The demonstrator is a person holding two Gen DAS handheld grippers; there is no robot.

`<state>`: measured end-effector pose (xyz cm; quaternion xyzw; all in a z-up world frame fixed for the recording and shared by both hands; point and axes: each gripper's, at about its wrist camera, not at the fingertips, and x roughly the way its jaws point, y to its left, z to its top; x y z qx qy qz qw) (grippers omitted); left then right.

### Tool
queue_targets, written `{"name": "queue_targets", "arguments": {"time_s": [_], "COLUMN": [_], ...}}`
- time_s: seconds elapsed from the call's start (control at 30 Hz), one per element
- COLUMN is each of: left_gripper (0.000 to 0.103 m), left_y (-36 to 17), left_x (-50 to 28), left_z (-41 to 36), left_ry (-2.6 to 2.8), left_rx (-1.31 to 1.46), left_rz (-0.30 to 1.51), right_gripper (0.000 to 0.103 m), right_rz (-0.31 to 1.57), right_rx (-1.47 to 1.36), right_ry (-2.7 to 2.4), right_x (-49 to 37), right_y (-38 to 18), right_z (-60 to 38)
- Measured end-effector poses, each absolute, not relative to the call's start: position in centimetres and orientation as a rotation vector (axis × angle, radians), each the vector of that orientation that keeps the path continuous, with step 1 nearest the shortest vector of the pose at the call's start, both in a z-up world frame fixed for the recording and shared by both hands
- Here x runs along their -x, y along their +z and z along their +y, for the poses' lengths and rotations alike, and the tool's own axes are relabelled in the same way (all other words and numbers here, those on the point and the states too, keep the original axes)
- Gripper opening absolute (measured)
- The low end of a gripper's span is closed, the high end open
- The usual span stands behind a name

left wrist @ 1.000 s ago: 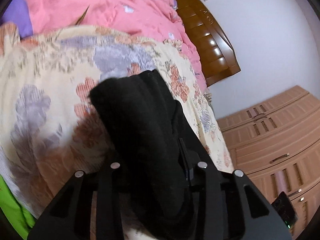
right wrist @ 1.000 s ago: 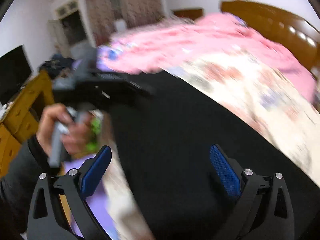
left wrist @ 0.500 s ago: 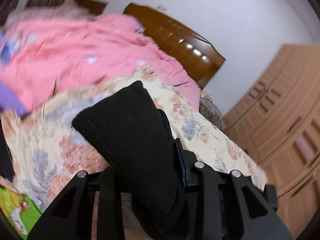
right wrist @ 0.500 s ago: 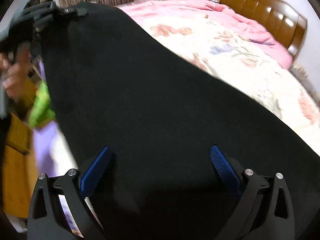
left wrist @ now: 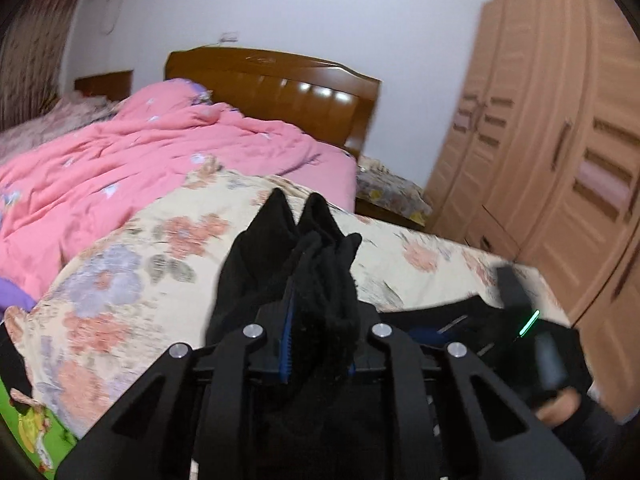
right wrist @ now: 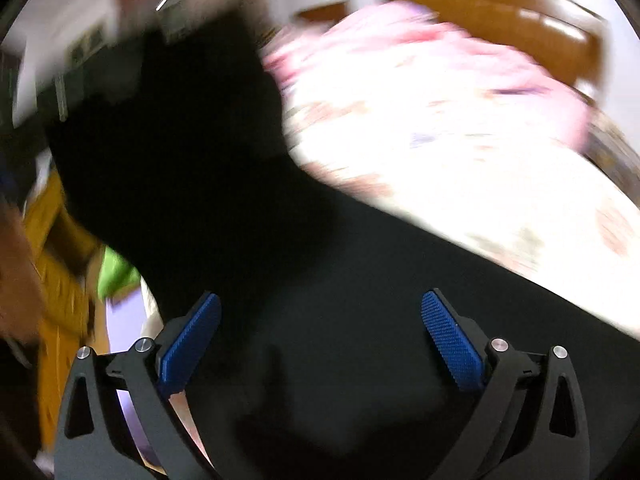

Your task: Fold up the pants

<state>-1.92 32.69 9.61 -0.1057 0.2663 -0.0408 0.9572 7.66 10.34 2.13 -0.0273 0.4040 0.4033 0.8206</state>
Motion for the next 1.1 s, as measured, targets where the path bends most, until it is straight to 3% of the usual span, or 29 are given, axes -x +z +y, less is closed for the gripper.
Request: {"name": "queue_targets", "arguments": {"time_s": [0.2, 0.37, 0.47, 0.5, 0.57, 0.6, 0.8, 0.93, 1.0, 1.03, 1.07, 1.1], "left_gripper": [0.015, 0.016, 0.035, 0.06, 0.097, 0.101, 0.101, 0.101, 0.101, 0.101, 0.101, 0.101], "left_y": [4.4, -0.4, -3.1, -3.2, -2.6, -2.1, 1.2, 1.3, 1.1, 1.0, 0.9, 0.7], "left_x": [3.2, 2.8, 2.1, 2.3, 3.2, 3.9, 7.0, 6.8, 6.7, 6.8, 6.8, 6.9], "left_z": [21.2, 14.5, 12.6, 12.2, 12.2, 12.5, 18.1, 25.8, 28.8, 30.5, 31.3, 32.1], "left_ry": [-0.116, -0.188, -0.214, -0.211, -0.254, -0.282, -0.261, -0.015, 0.066, 0.088, 0.096, 0.104], "left_rx": [-0.033, -0.187, -0.259, -0.274, -0.263, -0.247, -0.146, -0.045, 0.011, 0.052, 0.076, 0.097], "left_rz": [0.516, 0.579, 0.626, 0.619, 0.584, 0.555, 0.537, 0.572, 0.588, 0.59, 0.59, 0.592], "right_gripper": [0.099, 0.099, 0.099, 0.099, 0.098, 0.098, 0.098, 0.098, 0.09, 0.076, 0.068, 0.068], "right_rz": [0.854, 0.955, 1.012, 1.02, 1.021, 1.022, 1.126, 1.142, 1.164, 1.18, 1.193, 1.194], "right_rx": [-0.15, -0.455, -0.556, -0.545, -0.524, -0.509, -0.404, -0.309, -0.292, -0.301, -0.322, -0.339], "right_ry": [0.701, 0.756, 0.761, 0.772, 0.798, 0.815, 0.884, 0.923, 0.953, 0.97, 0.97, 0.955], "right_x": [-6.4, -5.8, -6.5, -6.3, -6.3, -6.1, -6.8, -5.8, -5.5, -5.5, -5.6, -5.9], "right_y": [1.8, -1.0, -1.8, -1.7, -1.3, -1.1, -2.5, -2.4, -2.3, -2.4, -2.6, -2.7], "right_z": [-1.9, -6.6, -8.0, -7.7, -7.0, -6.6, -1.8, 1.6, 3.4, 4.1, 4.6, 5.0]}}
